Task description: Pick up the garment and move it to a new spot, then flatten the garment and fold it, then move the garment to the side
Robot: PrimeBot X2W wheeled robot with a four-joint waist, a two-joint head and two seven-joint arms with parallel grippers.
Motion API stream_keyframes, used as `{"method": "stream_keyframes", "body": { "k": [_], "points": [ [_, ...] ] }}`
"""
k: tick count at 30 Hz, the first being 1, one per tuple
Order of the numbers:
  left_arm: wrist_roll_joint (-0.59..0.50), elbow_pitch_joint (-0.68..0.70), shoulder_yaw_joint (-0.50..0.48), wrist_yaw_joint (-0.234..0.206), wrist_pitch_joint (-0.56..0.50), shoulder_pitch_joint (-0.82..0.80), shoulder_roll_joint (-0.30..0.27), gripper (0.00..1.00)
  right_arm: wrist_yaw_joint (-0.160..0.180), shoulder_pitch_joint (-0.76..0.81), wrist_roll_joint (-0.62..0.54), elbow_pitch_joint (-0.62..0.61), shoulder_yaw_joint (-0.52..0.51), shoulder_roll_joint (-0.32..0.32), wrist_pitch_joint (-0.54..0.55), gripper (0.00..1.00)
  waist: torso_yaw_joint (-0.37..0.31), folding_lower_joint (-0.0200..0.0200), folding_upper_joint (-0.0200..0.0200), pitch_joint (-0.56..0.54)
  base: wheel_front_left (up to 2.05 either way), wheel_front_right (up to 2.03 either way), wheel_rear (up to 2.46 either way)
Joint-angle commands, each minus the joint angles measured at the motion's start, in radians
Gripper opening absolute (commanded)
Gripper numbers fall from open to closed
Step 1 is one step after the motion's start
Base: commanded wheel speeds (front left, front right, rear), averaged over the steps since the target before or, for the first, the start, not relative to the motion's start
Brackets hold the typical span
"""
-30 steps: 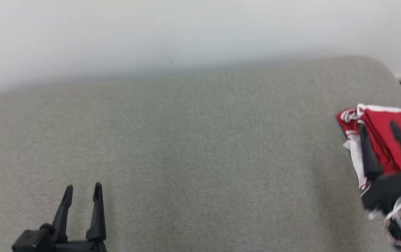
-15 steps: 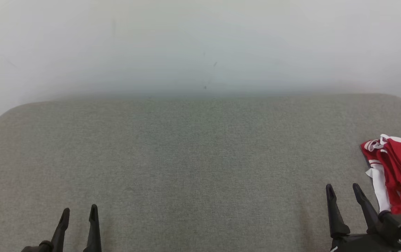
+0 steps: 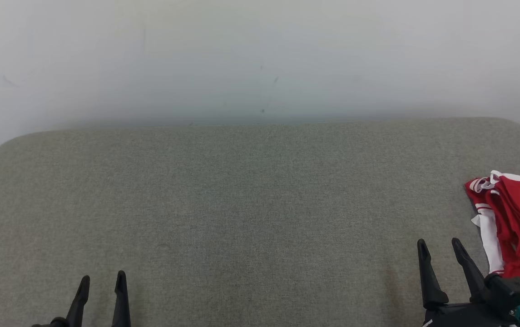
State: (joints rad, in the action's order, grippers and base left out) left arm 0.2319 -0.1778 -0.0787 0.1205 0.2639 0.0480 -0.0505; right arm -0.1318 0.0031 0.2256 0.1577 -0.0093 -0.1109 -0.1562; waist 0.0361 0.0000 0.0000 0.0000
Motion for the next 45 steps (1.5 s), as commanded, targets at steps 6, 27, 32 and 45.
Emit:
{"method": "stream_keyframes", "body": {
  "k": [6, 27, 32, 45],
  "points": [
    [0.004, 0.008, 0.001, -0.004, 0.0, 0.0, 0.0, 1.0, 0.002, -0.008, 0.001, 0.0, 0.009, 0.001, -0.001, 1.0, -0.006, 0.0, 0.0, 0.006, 0.0, 0.0, 0.0],
    [0.079, -0.047, -0.006, -0.004, -0.025, -0.008, 0.007, 0.0, 0.0, 0.012, 0.079, 0.05, 0.013, 0.008, 0.022, 0.0, -0.004, 0.0, 0.0, 0.004, 0.0, 0.0, 0.0],
    [0.171, -0.047, -0.007, -0.003, -0.049, -0.018, 0.006, 0.0, 0.0, 0.003, 0.171, 0.052, 0.004, 0.012, 0.04, 0.0, -0.006, 0.0, 0.0, 0.004, 0.0, 0.0, 0.0],
    [0.388, -0.047, -0.01, 0.0, -0.106, -0.043, 0.005, 0.0, 0.0, -0.019, 0.389, 0.057, -0.015, 0.021, 0.08, 0.0, -0.009, 0.0, 0.0, 0.004, 0.0, 0.0, 0.0]
  ]
}}
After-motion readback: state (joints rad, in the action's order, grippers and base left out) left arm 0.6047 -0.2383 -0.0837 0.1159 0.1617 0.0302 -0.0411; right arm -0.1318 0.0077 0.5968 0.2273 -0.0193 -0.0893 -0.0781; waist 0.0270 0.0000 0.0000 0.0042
